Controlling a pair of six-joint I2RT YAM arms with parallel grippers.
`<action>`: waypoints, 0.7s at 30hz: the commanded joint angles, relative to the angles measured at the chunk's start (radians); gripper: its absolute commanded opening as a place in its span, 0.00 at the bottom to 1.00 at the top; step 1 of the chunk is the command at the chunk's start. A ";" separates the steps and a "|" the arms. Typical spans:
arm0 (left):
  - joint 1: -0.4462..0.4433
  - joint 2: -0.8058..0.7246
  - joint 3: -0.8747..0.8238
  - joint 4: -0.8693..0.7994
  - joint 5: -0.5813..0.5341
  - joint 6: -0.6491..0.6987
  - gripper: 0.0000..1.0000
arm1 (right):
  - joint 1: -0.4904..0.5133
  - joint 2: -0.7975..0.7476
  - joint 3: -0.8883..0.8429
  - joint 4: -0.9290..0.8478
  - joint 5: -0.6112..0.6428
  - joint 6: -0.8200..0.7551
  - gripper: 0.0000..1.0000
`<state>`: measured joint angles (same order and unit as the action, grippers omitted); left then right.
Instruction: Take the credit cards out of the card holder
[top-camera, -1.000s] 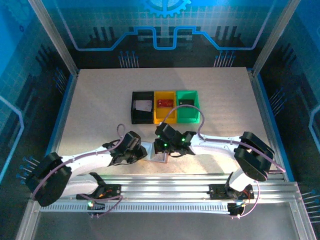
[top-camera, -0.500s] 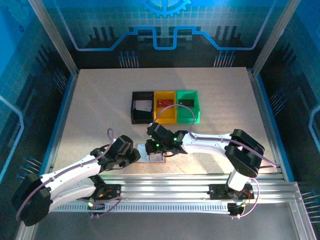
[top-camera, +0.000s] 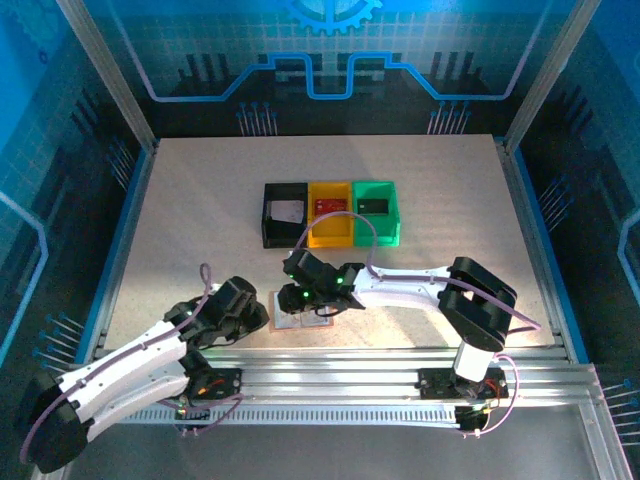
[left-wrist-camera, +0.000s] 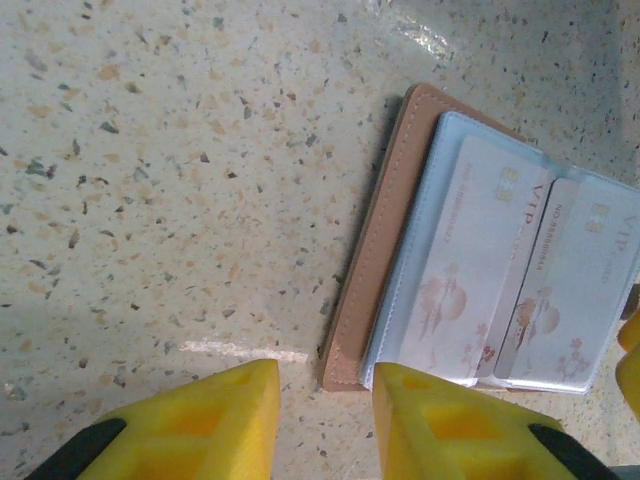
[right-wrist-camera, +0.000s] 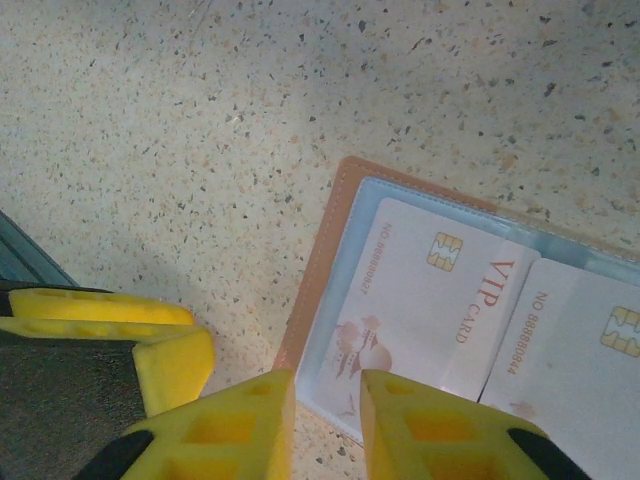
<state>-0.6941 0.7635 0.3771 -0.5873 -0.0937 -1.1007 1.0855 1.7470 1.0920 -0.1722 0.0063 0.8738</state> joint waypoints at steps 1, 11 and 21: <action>-0.002 0.015 0.026 -0.034 -0.009 -0.008 0.31 | -0.010 -0.029 -0.025 -0.002 -0.009 -0.013 0.23; -0.002 0.221 0.132 0.008 0.029 0.030 0.33 | -0.058 -0.019 -0.104 0.056 -0.098 -0.035 0.21; -0.002 0.417 0.210 0.021 0.052 0.053 0.36 | -0.073 0.023 -0.143 0.098 -0.107 -0.020 0.20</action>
<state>-0.6941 1.1530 0.5613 -0.5594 -0.0589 -1.0698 1.0264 1.7473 0.9730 -0.0994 -0.0883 0.8555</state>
